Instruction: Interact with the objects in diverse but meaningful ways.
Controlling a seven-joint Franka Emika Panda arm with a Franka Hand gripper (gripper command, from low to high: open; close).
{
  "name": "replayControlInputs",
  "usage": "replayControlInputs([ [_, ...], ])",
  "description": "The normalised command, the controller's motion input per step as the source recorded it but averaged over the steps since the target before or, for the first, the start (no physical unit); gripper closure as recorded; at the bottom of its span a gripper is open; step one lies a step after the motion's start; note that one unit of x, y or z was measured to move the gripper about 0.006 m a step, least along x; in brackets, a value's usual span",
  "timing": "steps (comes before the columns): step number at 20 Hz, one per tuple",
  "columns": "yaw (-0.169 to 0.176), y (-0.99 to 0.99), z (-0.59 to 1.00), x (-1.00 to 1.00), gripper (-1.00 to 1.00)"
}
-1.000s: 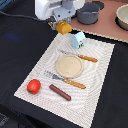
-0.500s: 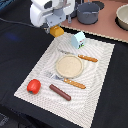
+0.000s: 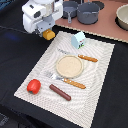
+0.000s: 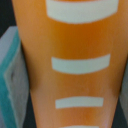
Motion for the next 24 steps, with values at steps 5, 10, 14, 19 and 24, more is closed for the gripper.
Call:
replayControlInputs([
  [5,-0.01,0.25,-0.01,0.24,1.0],
  [10,-0.003,0.21,-0.08,0.13,1.0],
  [14,0.0,0.17,-0.13,0.05,-1.0],
  [19,0.0,0.13,-0.15,0.01,-1.0],
  [24,0.0,0.11,-0.11,0.01,-1.0],
])
